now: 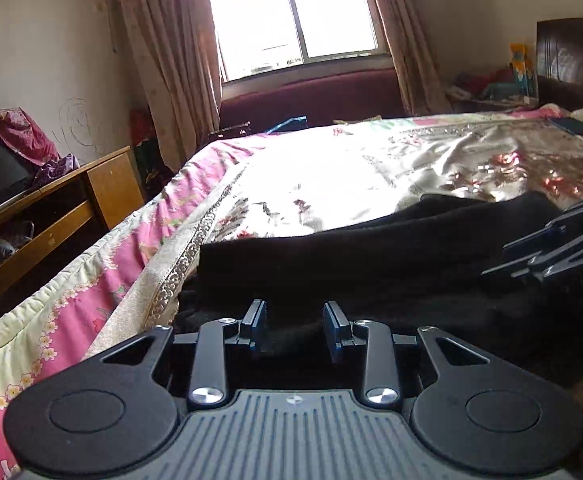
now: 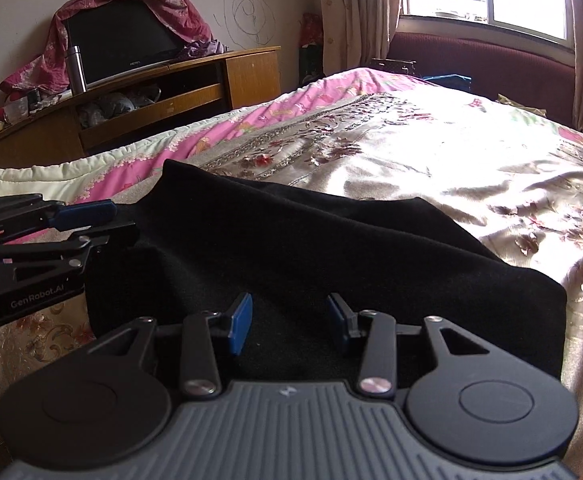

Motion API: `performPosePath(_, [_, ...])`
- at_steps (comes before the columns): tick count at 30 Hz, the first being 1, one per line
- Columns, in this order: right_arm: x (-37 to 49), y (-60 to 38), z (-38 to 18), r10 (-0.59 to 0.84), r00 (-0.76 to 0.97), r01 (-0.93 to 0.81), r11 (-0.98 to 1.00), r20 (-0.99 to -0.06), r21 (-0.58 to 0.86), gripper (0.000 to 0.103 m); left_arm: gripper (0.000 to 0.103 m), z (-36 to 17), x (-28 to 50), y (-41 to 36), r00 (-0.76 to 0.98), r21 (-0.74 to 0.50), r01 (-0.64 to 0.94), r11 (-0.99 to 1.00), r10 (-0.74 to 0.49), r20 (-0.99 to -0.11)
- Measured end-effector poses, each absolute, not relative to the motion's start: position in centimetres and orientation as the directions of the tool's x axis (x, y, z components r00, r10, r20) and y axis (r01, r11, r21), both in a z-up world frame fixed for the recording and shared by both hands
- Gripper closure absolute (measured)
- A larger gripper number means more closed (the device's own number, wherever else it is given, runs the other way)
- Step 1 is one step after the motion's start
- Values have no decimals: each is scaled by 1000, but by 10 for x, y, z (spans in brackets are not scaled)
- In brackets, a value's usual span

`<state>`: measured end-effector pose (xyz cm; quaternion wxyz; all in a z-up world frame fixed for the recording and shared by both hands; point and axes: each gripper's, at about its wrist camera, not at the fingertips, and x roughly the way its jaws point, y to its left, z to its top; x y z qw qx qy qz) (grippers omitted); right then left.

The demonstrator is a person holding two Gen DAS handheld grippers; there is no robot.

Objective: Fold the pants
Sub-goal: 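Open both grippers and withdraw from the folded pants, then grasp the black pants' edge with the right gripper and lift it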

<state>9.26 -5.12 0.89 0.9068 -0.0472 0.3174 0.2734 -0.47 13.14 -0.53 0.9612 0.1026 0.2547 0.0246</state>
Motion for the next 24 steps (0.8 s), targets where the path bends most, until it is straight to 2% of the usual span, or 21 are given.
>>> performPosePath(2, [101,-66,2,408,655,-465,881,-636,88,61,58,-20,-2,133,827,217,24,976,103,-553])
performPosePath(3, [104,-75,0,394,656,-442,892,-644,96,61,57,-24,-4,134,823,220,31,975,100,-559])
performPosePath(8, [107,-135,6,317,720,-294,945,-618,142,61,57,-18,-16,124,826,275,40,961,123,-549])
performPosePath(12, [121,-186,1,274,722,-166,960,-635,226,59,57,-7,-3,115,839,257,36,966,111,-532])
performPosePath(16, [143,-214,-16,409,657,-157,896,-634,415,56,57,3,0,93,854,246,92,965,51,-517])
performPosePath(24, [169,-244,-44,581,598,-155,760,-553,631,53,57,12,-12,-1,803,228,393,891,-212,-556])
